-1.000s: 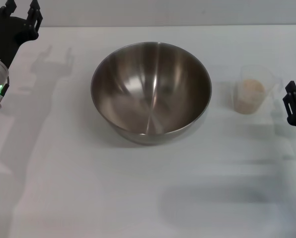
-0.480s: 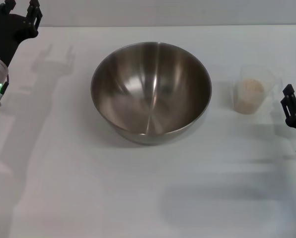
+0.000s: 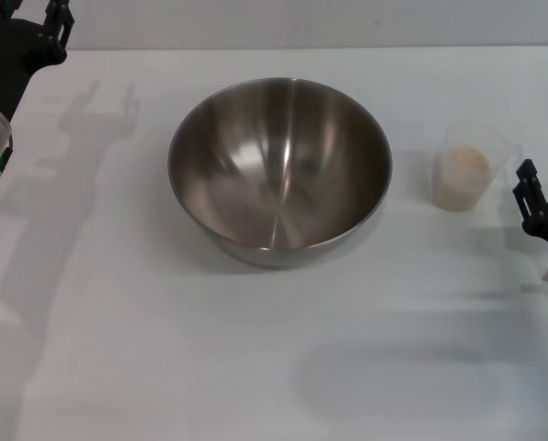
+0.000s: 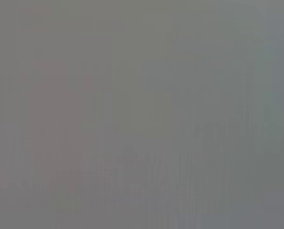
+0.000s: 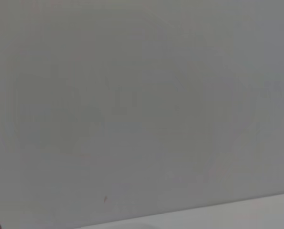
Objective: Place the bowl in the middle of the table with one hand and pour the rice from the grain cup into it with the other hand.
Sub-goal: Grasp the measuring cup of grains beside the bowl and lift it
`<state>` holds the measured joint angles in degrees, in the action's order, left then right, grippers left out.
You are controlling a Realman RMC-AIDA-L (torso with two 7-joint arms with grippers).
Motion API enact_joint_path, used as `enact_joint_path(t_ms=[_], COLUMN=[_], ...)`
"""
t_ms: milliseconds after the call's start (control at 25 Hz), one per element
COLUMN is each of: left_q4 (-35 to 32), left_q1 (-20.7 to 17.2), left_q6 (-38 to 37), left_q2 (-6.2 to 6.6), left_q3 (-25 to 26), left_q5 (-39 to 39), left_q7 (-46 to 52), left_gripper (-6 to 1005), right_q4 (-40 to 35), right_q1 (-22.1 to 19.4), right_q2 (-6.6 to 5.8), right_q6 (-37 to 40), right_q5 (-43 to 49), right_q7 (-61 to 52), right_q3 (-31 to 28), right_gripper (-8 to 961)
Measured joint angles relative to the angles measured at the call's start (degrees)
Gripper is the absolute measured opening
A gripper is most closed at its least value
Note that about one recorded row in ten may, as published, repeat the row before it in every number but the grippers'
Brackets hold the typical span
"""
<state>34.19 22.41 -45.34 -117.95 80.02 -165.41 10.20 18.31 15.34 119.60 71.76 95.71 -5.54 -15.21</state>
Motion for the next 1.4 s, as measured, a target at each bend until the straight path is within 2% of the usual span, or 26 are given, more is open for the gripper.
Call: enact_joint_path(t_ms=[1400], left_q4=[-0.1], left_q1=[0.4], left_q6=[0.0], left_q2=[-0.18], left_q3=[0.3], left_q5=[0.0], left_q7=[-2.1], left_gripper=[527], right_q4=[-0.2], right_q1=[1.1], right_q2=[0.12], right_q6=[-2.3], right_q5=[0.0], right_q7=[0.0], right_q3=[-0.6], right_gripper=[545])
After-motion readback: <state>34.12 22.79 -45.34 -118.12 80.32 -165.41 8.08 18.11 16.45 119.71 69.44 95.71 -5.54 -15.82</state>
